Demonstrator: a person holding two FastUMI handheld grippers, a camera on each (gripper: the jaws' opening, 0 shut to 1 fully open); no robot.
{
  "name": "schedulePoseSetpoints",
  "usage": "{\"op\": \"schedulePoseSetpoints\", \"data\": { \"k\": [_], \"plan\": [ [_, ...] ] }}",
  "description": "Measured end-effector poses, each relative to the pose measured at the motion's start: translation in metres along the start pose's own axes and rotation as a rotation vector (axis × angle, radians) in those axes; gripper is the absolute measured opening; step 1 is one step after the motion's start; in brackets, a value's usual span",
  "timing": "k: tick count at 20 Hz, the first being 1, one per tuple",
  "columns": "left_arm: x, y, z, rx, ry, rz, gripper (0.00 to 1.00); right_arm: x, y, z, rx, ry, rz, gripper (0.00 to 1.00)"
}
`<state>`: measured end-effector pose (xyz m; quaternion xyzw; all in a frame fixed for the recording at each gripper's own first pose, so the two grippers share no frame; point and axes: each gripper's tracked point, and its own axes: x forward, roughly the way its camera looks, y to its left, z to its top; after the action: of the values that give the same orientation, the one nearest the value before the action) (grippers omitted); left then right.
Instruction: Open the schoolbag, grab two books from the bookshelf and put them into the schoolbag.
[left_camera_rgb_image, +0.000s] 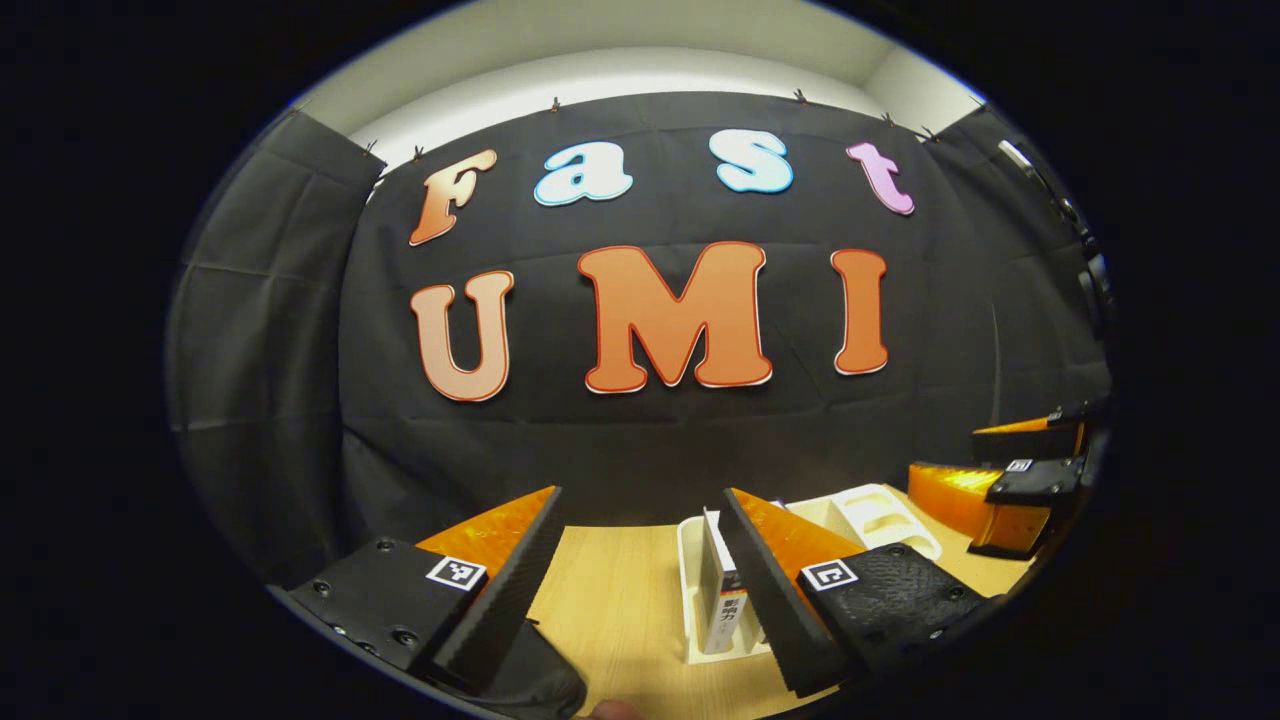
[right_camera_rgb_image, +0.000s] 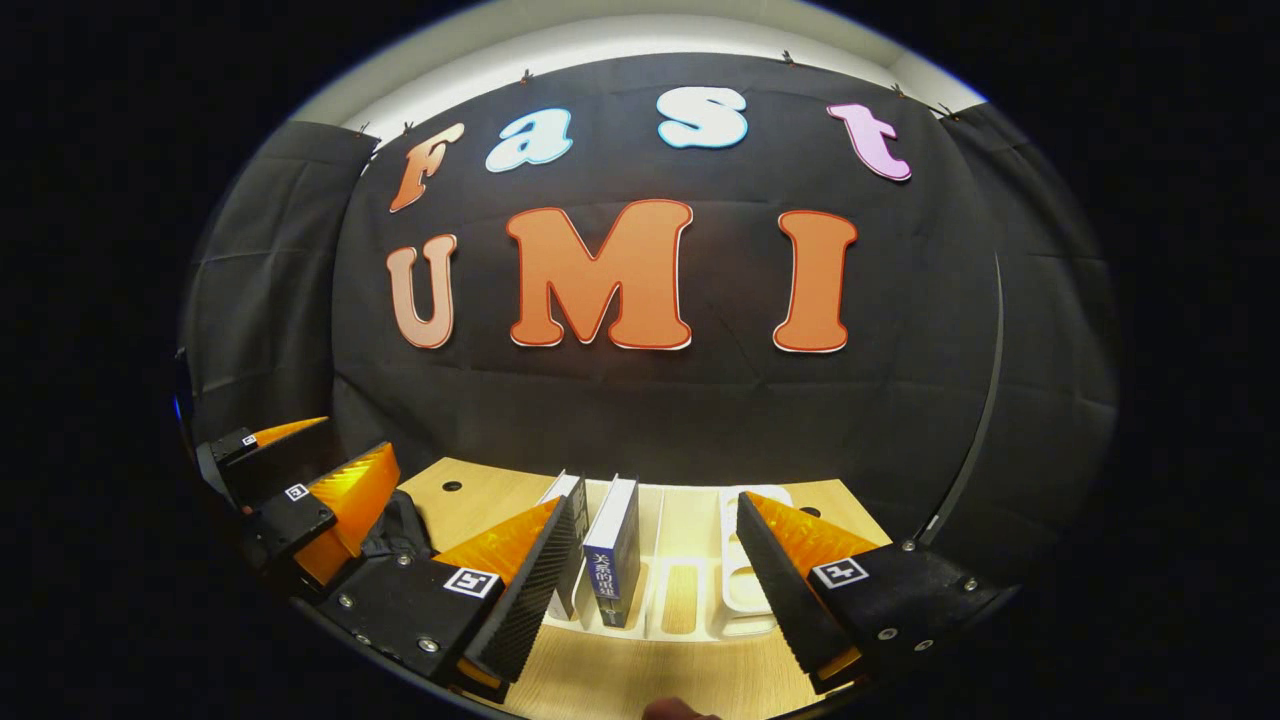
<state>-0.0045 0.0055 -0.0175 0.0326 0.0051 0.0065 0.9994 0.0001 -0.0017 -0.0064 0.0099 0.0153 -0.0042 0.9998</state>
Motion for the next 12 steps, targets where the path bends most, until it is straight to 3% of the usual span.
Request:
{"op": "schedulePoseSetpoints", "data": {
  "k": [5, 12],
  "plan": [
    [-0.004, 0.008, -0.030, 0.060, 0.051, 0.031, 0.99, 0.005, -0.009, -0.007, 0.001, 0.010, -0.018, 0.98],
    [-0.023, 0.034, -0.094, 0.245, 0.163, 0.070, 0.98, 0.011, -0.041, -0.016, -0.001, 0.020, -0.059, 0.98]
  ]
}}
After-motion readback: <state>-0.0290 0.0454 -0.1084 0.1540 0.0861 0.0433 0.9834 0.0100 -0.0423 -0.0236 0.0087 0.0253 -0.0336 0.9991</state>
